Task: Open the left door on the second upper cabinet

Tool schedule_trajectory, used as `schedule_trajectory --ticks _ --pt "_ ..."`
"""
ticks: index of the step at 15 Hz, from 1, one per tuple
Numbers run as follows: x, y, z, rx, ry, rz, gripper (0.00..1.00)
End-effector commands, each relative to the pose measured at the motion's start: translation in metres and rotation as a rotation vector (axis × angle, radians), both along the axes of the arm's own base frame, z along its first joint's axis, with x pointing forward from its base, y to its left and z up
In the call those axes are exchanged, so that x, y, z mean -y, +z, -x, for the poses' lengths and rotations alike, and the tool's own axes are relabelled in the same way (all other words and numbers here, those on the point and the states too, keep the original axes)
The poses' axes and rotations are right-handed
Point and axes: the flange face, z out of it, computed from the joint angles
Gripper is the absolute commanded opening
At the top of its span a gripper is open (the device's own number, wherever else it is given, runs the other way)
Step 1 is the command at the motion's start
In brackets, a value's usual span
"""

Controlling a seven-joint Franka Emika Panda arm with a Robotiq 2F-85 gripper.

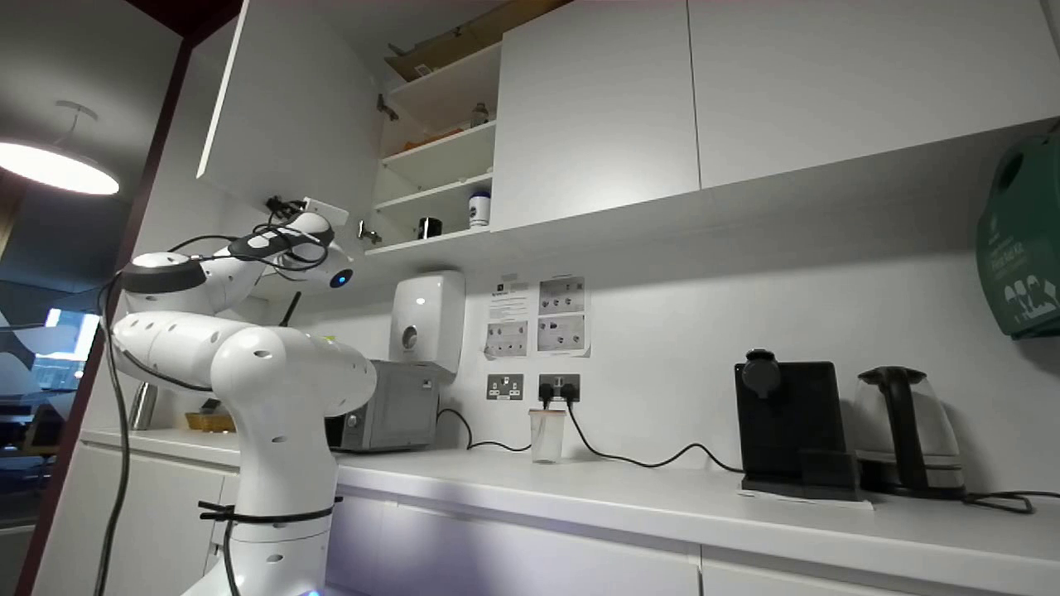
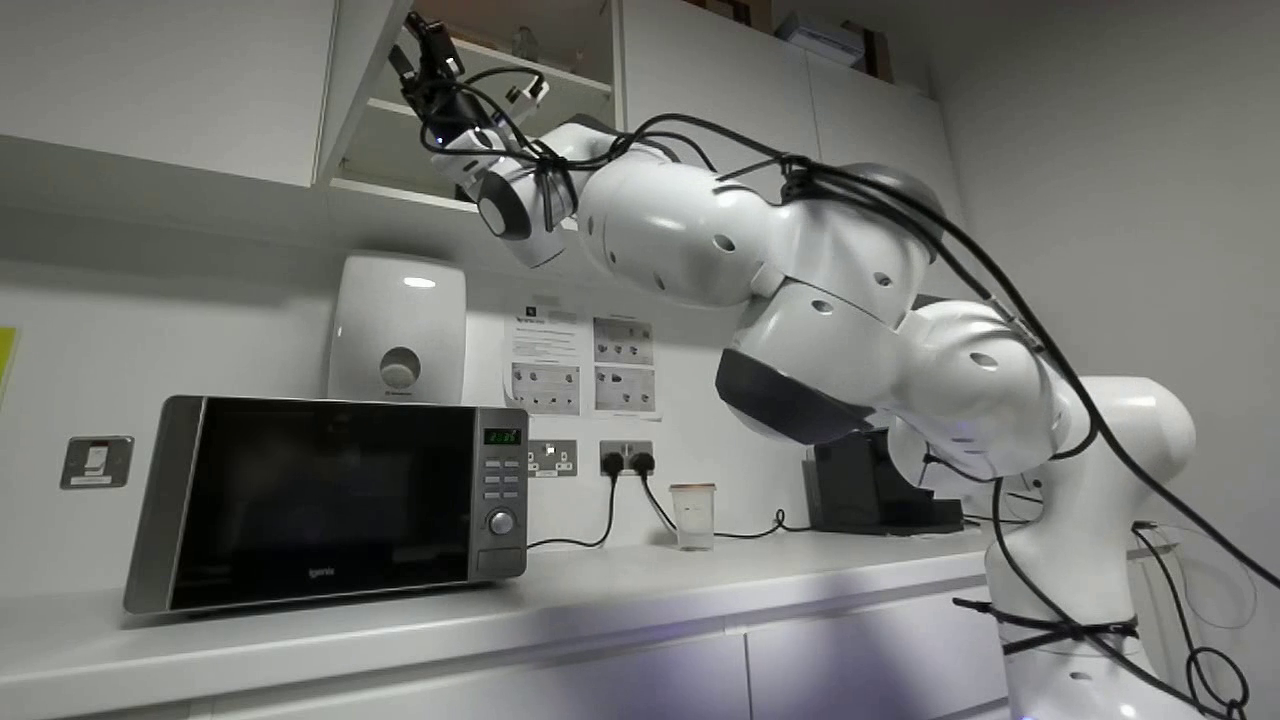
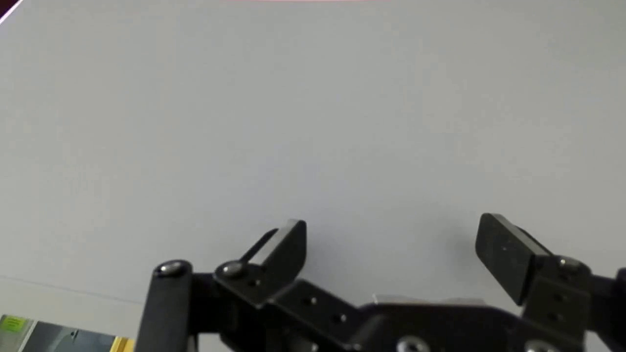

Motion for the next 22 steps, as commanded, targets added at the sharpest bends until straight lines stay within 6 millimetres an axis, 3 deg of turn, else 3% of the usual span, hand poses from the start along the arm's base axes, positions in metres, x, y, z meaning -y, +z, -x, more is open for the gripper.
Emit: schedule_trajectory --ticks 1,5,7,10,15,18,19,20,21,22 --pt "-0.034 0.001 0.000 -0.020 0.045 0.082 1.00" --pt "-0.059 -0.004 0.002 -0.008 0.085 0.138 1.00" --pt "-0.049 0.004 -0.008 -0.086 0.094 0.092 1.00" --pt "0.005 0.018 -0.045 -0.211 0.094 -0.023 1.00" --pt "0.140 0.036 -0.094 -0.330 0.010 -0.241 1.00" --pt "0.207 0.005 -0.117 -0.431 0.056 -0.339 1.00" --pt "0.233 0.007 -0.114 -0.456 0.042 -0.392 1.00" --pt "0.239 -0.015 -0.123 -0.522 0.047 -0.412 1.00" --pt "0.261 -0.014 -0.116 -0.540 0.049 -0.463 1.00" --pt "0.262 -0.035 -0.124 -0.602 0.060 -0.479 1.00"
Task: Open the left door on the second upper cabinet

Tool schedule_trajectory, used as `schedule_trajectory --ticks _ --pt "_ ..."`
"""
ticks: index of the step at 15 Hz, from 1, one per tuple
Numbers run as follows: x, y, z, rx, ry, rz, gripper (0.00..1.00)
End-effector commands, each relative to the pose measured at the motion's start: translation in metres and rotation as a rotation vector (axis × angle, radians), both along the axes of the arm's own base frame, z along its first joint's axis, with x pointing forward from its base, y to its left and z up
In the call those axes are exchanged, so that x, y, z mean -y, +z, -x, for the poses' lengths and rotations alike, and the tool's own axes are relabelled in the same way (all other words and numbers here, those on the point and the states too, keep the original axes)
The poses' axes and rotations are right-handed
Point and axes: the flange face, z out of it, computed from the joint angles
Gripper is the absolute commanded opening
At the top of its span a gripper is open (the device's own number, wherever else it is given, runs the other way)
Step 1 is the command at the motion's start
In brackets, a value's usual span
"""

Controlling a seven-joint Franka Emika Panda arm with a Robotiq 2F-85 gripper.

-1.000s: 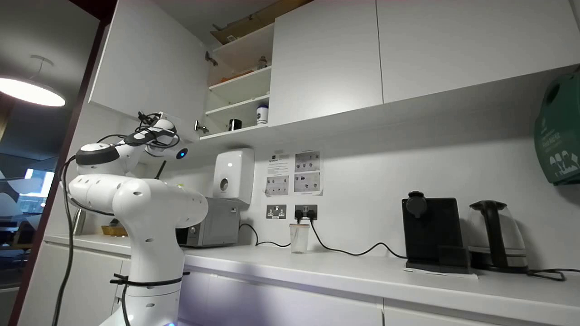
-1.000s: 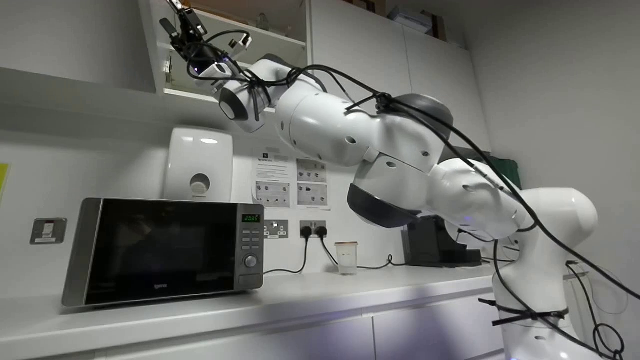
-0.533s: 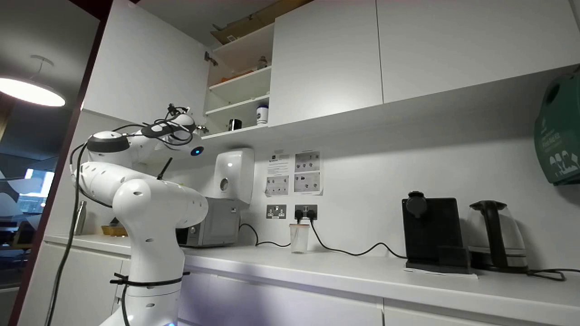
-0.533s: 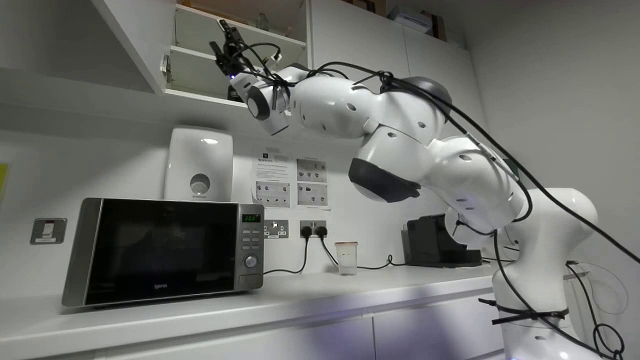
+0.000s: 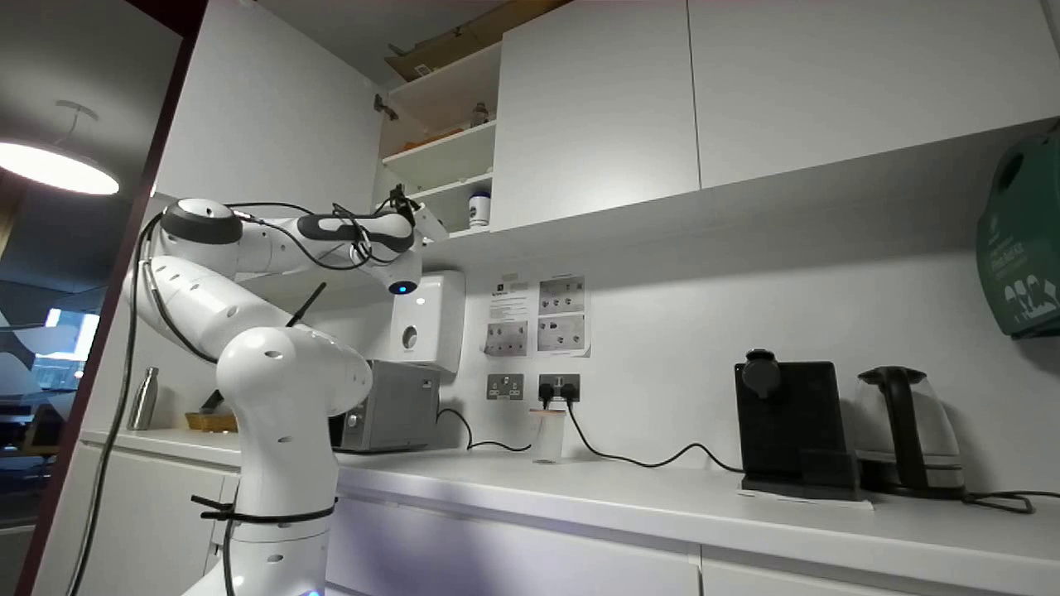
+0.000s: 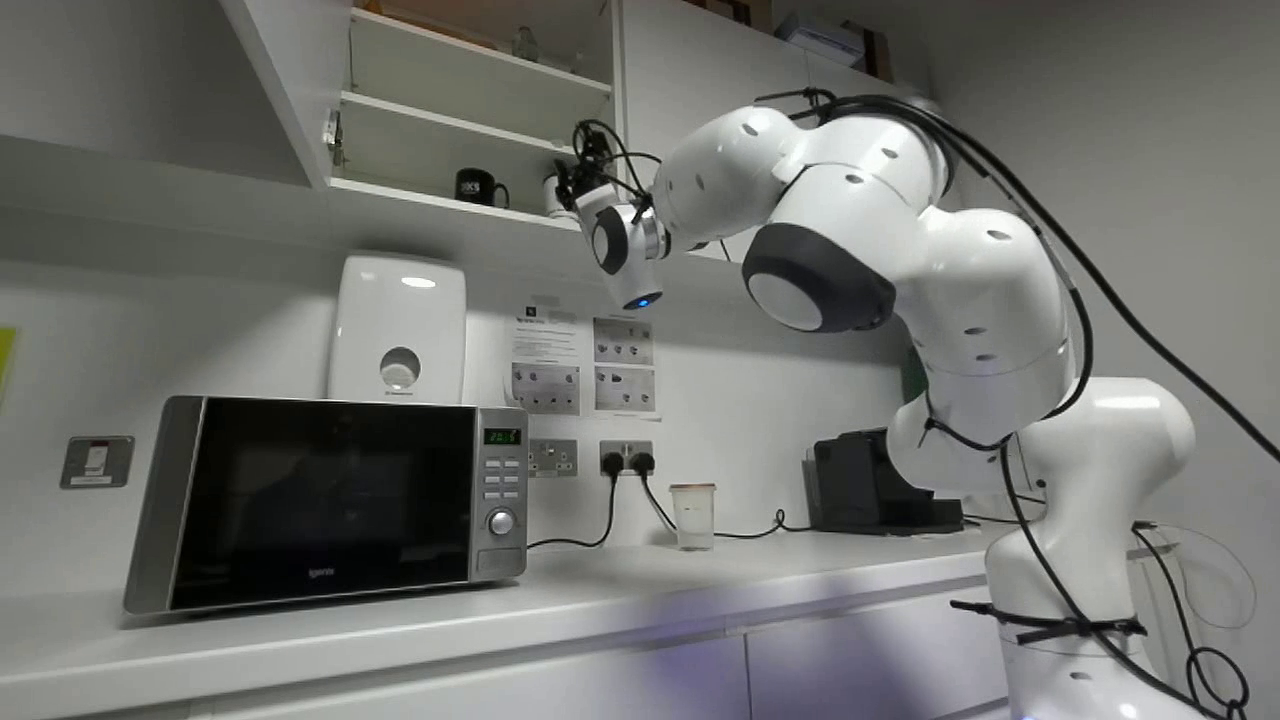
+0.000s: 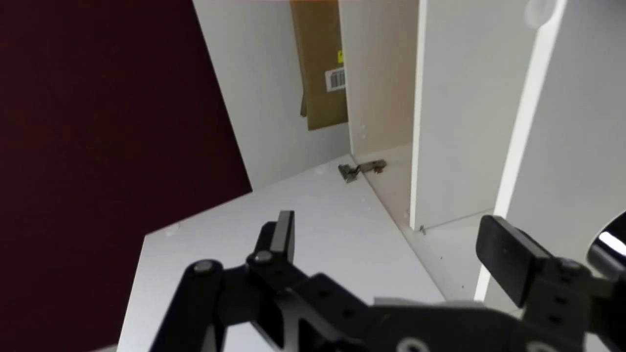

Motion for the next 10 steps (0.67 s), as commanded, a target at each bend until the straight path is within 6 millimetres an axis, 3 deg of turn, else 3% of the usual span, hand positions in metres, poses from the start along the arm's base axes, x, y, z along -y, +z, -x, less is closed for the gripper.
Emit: schedule_trajectory --ticks 1,3,5,6,7,8,10 --pt "0.041 -0.029 0.009 -0.133 0.048 -0.132 1.00" --pt "0.046 -0.053 0.003 -0.215 0.086 -0.182 1.00" --pt "0.057 -0.052 0.014 -0.281 0.119 -0.262 1.00" --pt "0.056 -0.068 0.005 -0.372 0.034 -0.218 1.00" --pt "0.066 -0.058 0.017 -0.384 -0.017 -0.231 1.00" --pt "0.068 -0.062 0.017 -0.439 -0.047 -0.243 1.00" --pt "0.064 -0.061 0.013 -0.392 -0.003 -0.238 1.00"
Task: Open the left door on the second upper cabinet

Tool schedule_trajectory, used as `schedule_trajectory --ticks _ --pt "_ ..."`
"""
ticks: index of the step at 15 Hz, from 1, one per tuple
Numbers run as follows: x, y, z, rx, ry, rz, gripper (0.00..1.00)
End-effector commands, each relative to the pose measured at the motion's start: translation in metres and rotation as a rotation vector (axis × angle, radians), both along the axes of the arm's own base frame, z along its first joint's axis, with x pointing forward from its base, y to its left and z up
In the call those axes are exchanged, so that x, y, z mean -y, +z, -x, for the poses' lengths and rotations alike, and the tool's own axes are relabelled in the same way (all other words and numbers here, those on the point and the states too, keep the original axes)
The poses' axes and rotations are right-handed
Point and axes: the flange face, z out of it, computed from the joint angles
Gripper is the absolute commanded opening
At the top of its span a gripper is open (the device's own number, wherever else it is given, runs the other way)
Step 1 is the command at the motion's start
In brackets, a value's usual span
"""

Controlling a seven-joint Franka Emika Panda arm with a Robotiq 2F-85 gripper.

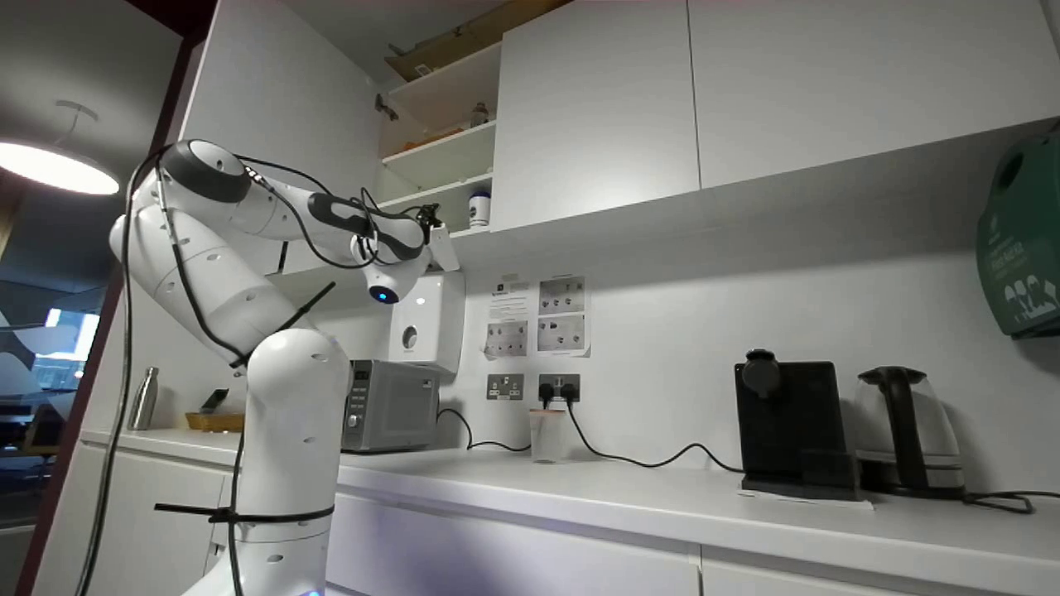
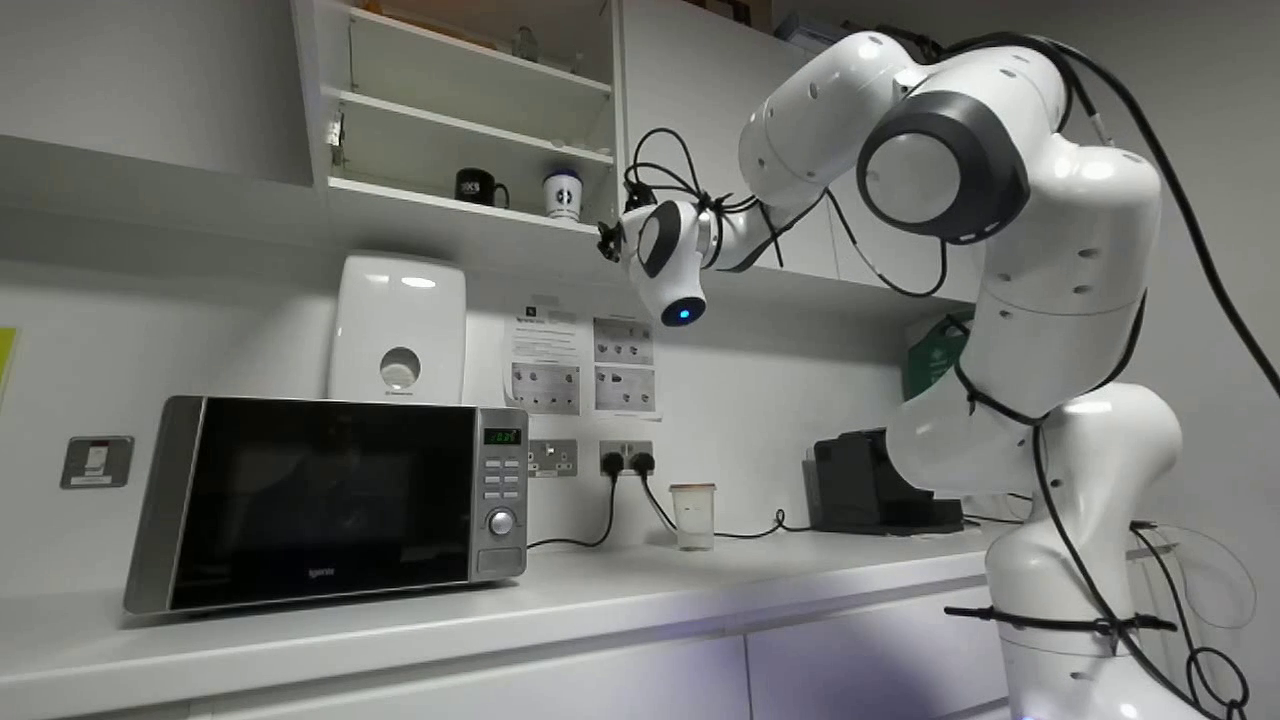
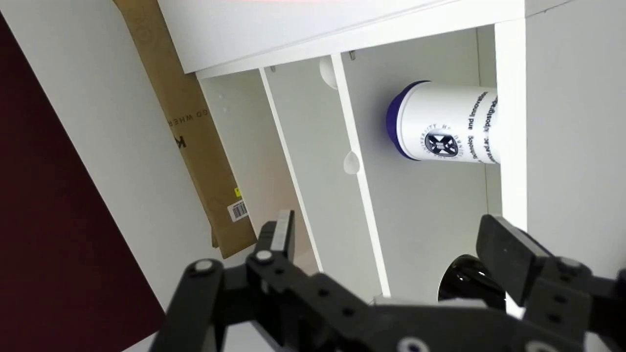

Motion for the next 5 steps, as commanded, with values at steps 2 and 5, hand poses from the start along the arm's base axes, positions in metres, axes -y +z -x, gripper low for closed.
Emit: schedule_trajectory --ticks 2,5 --pt "-0.0018 -0.0010 0.0000 0.000 0.003 0.002 1.00" --pt "-0.0033 -0.0020 0.0001 -0.001 0.005 0.005 1.00"
